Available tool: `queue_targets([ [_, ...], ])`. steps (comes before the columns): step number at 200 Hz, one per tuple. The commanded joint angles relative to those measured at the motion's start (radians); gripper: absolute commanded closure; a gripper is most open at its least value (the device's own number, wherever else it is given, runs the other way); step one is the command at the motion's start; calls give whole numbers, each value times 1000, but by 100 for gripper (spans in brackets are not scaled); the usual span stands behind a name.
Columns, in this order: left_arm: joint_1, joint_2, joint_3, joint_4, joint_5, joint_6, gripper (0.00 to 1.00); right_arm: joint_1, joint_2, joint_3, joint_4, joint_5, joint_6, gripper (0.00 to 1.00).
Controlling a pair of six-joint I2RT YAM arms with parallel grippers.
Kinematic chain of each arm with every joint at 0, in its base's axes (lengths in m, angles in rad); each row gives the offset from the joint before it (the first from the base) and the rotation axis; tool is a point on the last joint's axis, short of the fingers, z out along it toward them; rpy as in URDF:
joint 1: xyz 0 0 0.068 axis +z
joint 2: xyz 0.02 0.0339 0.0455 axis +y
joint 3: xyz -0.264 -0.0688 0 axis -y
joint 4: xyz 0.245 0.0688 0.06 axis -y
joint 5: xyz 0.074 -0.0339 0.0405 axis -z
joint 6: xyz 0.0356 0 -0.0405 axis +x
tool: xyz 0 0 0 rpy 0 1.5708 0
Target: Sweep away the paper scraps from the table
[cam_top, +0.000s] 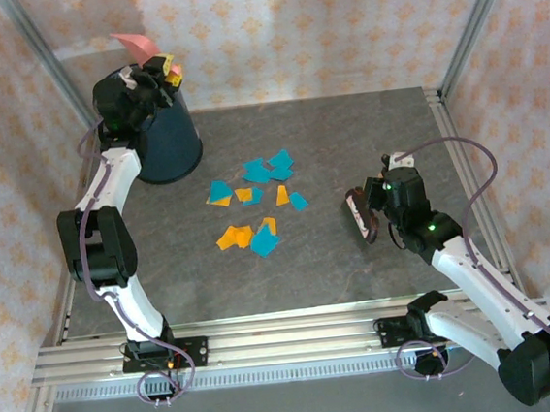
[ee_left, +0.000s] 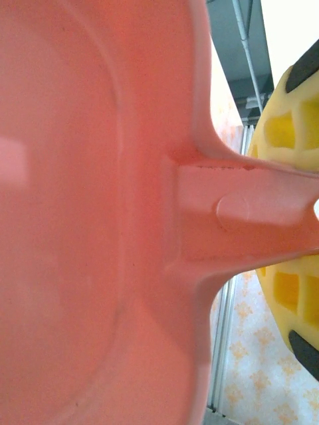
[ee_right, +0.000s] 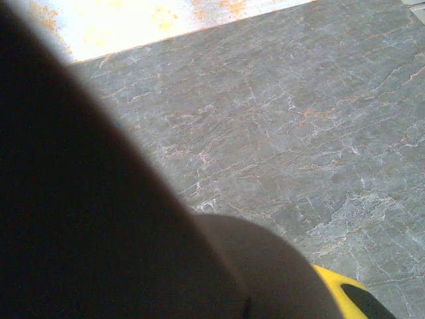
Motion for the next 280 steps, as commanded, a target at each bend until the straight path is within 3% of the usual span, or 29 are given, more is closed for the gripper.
queue_targets([
  [1,9,-55,-11,104,-19,-45,100,5,-23,-6,13,1,17,100],
  [64,9,-69,-19,102,-7,-29,100,5,-23,-14,22,0,23,100],
  [141,7,-135,62,-275,84,345,100,6,-22,-16,37,-9,36,100],
  [206,-3,-200,159,-807,94,841,100,7,-25,-24,58,-21,50,100],
  [232,-29,-211,245,-1121,21,1115,100,5,-24,-26,71,-31,63,100],
  [280,-97,-243,289,-1462,-141,1448,100,5,-23,-22,78,-36,86,100],
])
